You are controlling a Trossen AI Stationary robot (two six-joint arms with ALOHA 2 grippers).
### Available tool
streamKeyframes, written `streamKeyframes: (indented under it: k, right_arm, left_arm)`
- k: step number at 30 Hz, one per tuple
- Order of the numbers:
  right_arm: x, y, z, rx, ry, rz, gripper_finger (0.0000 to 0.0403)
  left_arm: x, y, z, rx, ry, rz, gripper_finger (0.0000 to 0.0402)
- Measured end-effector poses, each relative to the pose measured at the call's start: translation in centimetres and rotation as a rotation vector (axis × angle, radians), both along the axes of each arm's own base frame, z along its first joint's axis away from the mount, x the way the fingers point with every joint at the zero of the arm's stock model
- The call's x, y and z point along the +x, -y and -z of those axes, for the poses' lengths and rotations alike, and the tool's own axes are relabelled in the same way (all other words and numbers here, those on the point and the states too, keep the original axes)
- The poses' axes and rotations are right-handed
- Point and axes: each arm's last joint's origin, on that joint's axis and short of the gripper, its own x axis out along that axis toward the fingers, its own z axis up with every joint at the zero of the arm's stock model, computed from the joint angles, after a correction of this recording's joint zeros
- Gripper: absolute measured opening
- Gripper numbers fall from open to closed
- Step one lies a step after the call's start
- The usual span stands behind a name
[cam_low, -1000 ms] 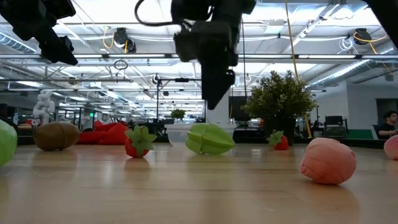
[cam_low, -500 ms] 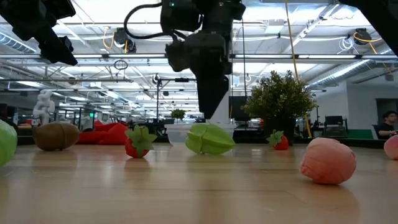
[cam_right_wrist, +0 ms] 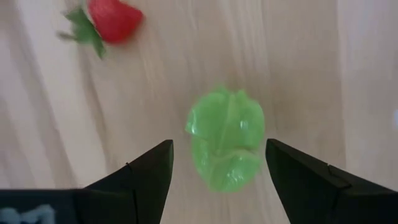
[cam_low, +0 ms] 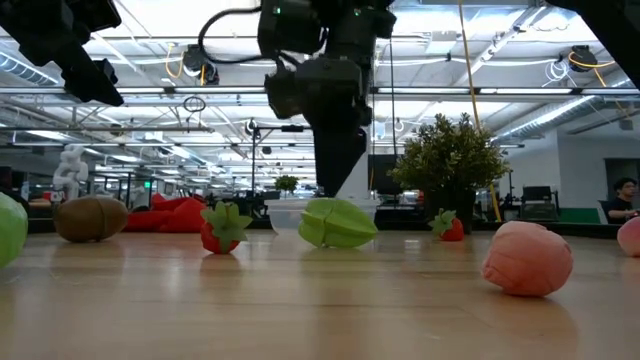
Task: Pick and placing Produce into tupperware
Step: Put the green starfruit into the transparent bin
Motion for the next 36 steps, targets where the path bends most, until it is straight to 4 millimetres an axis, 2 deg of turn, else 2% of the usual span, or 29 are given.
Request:
streamKeyframes:
  k: [6,24,36]
  right_arm:
    - [-0.1,0.0,0.8,0.000,0.006,-0.005,0.0247]
    - [0.0,0.5,0.8,0.003,0.019,0.002,0.0247]
    - [-0.3,0.4,2.4,0.031,0.015,0.004,0.0247]
  left_arm:
    - [0.0,0.0,0.0,0.001,0.000,0.001,0.0285]
    - [0.0,0.0,0.0,0.004,0.001,0.004,0.0285]
    - [0.0,0.0,0.0,0.004,0.002,0.005,0.0285]
